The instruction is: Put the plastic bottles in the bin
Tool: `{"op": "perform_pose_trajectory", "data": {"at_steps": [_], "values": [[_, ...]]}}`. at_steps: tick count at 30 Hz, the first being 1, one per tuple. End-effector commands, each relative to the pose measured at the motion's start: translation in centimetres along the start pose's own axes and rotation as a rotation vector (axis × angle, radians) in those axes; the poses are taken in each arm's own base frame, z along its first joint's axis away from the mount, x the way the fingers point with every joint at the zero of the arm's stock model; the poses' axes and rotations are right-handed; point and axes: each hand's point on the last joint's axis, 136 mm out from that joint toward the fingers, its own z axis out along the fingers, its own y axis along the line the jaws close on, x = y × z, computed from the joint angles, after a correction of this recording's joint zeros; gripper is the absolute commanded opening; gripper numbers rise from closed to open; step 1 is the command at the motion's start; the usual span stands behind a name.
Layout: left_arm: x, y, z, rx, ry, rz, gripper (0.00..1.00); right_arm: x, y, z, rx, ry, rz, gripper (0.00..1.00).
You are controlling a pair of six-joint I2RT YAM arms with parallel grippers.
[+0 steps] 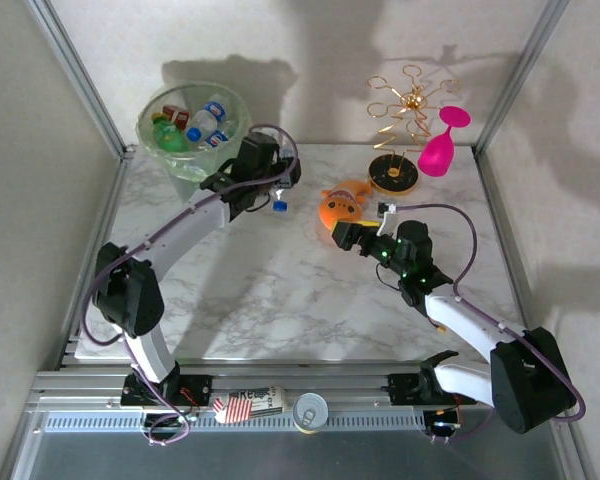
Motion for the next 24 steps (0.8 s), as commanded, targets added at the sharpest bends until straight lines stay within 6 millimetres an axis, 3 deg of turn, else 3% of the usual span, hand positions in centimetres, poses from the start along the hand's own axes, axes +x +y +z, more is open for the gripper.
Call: {"op": "perform_pose_trajectory", "data": {"at_steps": [1, 7, 12, 17, 24], "values": [[-5.6, 0.3, -3.2, 0.0, -0.129, 0.003, 0.47, -0.4, 2.5, -0.3, -0.112, -0.027, -0.061, 0.99], [-12.1, 3.0, -6.6, -0.049, -0.258, -0.01, 0.46, -0.9, 3.3, -0.9, -0.115, -0.053, -0.093, 0.99], [-15.9, 7.7, -8.7, -0.149, -0.337, -0.019, 0.46, -0.8, 2.9, -1.2, -0.095, -0.056, -0.095, 0.99], [-18.8, 12.9, -10.2, -0.228, -0.373, -0.068, 0.47, -0.8, 2.7, -1.2, -0.08, -0.054, -0.094, 0.99], [-21.0, 19.3, -10.9, -0.329, -0.404, -0.149, 0.46, -0.5, 2.5, -1.1, -0.071, -0.048, -0.083, 0.99]]}}
